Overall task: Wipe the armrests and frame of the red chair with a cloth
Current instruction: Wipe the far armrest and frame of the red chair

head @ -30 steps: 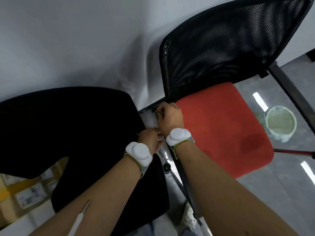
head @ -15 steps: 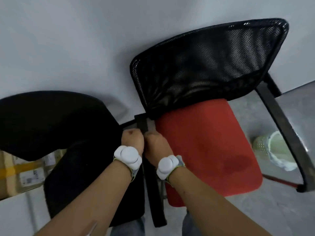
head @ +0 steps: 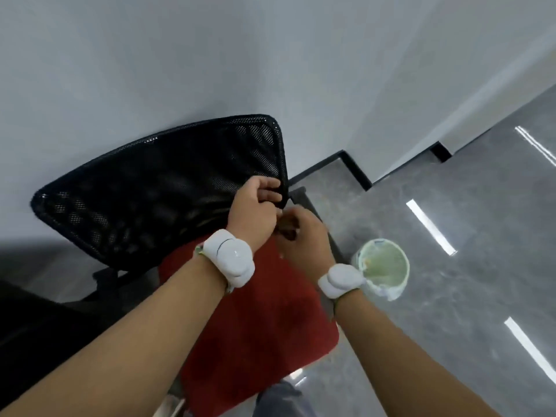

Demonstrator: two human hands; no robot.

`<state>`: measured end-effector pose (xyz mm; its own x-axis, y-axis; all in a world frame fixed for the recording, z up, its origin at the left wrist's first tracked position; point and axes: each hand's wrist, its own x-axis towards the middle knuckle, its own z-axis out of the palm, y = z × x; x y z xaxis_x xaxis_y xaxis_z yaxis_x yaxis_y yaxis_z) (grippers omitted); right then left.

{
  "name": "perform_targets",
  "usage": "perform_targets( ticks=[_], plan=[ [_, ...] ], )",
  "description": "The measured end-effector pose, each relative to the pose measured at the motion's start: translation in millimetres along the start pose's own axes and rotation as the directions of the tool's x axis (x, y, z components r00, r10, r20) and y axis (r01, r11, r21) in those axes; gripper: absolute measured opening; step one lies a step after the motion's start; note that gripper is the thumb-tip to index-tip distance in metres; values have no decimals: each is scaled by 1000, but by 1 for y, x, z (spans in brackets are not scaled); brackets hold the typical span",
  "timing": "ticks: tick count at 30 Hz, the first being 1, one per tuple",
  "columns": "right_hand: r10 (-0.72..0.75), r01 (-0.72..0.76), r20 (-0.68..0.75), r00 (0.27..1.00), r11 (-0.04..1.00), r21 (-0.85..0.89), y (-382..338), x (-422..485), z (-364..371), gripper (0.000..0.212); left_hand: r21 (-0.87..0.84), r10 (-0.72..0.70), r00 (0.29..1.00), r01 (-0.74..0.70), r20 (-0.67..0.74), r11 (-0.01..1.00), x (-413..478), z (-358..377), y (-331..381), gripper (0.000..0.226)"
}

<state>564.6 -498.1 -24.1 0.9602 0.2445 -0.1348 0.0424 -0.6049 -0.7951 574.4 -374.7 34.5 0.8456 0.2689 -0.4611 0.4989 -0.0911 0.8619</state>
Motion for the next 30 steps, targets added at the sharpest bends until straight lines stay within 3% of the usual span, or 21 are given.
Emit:
perform_targets(
  ticks=[2,4,7,10,13,17,19,23,27,28,30],
  plan=[
    [31,-27,-111,993,999,40,9,26,-30,26,199,191,982,-187,-4,962,16,13,19,44],
    [34,-45,-175,984,997,-59,28,48,-46,23,364,339,940,-304,-33,880,31,21,35,41],
    [93,-116,-160,983,984,-138,59,80,-56,30,588,476,878,-359,-50,725,59,30,55,41],
    [130,-147,-115,985,977,-155,75,99,-55,28,752,547,835,-401,64,523,80,34,60,38],
    [114,-125,-67,991,972,-198,82,116,-45,20,871,577,803,-383,148,308,101,40,55,36],
    [8,7,52,999,961,-277,83,131,-10,22,969,419,890,-233,180,79,123,35,48,37],
    [-12,52,126,992,946,-321,92,133,10,23,980,405,896,-197,185,-12,130,32,44,41],
    [5,43,137,990,940,-338,109,140,7,17,980,408,891,-175,196,-89,143,31,40,39],
    [250,-252,-51,967,901,-353,129,167,-21,14,975,411,884,-204,223,-90,150,31,41,29],
    [239,-256,-91,967,905,-340,127,170,-21,14,974,416,881,-213,227,-80,151,31,42,30],
    [110,-119,-47,993,934,-336,110,167,-6,17,975,420,881,-212,218,-62,153,30,43,32]
  ],
)
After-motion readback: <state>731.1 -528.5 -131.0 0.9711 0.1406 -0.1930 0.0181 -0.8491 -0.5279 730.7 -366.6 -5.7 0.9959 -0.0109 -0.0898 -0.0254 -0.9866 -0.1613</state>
